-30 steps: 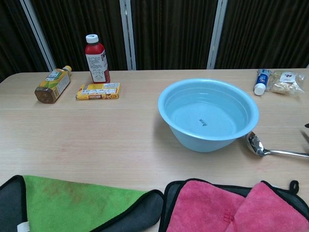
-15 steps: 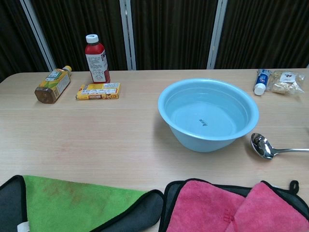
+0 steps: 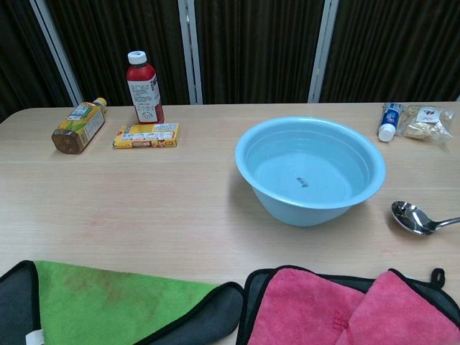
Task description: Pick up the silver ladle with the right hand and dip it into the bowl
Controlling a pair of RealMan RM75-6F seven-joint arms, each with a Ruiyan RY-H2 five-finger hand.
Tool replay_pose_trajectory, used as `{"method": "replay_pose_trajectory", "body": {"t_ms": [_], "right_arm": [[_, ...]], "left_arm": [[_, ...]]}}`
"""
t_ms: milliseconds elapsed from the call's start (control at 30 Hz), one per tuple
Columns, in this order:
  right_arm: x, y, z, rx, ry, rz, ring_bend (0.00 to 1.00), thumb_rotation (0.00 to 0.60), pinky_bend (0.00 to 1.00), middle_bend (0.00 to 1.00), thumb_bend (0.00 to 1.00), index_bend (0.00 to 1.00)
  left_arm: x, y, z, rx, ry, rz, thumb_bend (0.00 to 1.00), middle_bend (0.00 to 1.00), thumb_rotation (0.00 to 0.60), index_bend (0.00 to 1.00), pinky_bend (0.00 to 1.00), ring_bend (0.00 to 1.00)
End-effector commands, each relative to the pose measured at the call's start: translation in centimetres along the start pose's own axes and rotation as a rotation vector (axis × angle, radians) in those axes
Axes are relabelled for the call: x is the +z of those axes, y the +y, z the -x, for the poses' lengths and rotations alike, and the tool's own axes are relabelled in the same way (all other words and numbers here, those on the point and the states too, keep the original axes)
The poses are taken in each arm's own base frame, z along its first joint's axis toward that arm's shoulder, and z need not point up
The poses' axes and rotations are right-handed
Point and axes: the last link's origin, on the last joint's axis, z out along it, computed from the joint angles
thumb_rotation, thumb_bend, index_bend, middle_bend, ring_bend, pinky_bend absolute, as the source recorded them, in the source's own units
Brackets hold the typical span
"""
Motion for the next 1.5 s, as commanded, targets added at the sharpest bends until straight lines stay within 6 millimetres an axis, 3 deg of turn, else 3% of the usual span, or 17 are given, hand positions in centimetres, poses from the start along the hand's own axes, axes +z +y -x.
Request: {"method": "replay_pose_trajectory", "body": {"t_ms": [33,367,733,967,1500], "right_arm": [[-0.3,0.5,-0.8,0.018,0.002,-0.001,0.0,0.6,0.0,0.01,0.37,0.65],[-1.6,1.4,-3.8,0.108,-0.009,-0.027,0.0,0.6,0.0,0.01,0.37,0.65],[-3.0,2.3,-8.4,0.063,0.069,-0.017,0.0,0.6,0.0,0.01,0.37,0.65],[-3.9,0.7,-9.9,0.015,0.085,-0.043,0.0,0.6,0.0,0.01,0.37,0.65],[-4.3,-6.2,-9.4,-0.146,0.053,-0.088,0.0,0.6,0.0,0.01,0.37,0.65]], "left_arm": [[0.0,0.0,0.0,0.0,0.001,0.001,0.48,0.0,0.6,0.0,0.0,0.0],[-0.2,0.2,0.1,0.0,-0.006,0.014,0.48,0.0,0.6,0.0,0.0,0.0],[-0.1,0.4,0.4,0.011,-0.009,0.013,0.48,0.0,0.6,0.0,0.0,0.0],[0.3,0.5,0.6,0.013,-0.017,0.007,0.48,0.0,0.6,0.0,0.0,0.0],[0.3,0.0,-0.1,-0.028,-0.015,0.009,0.48,0.0,0.6,0.0,0.0,0.0]]}}
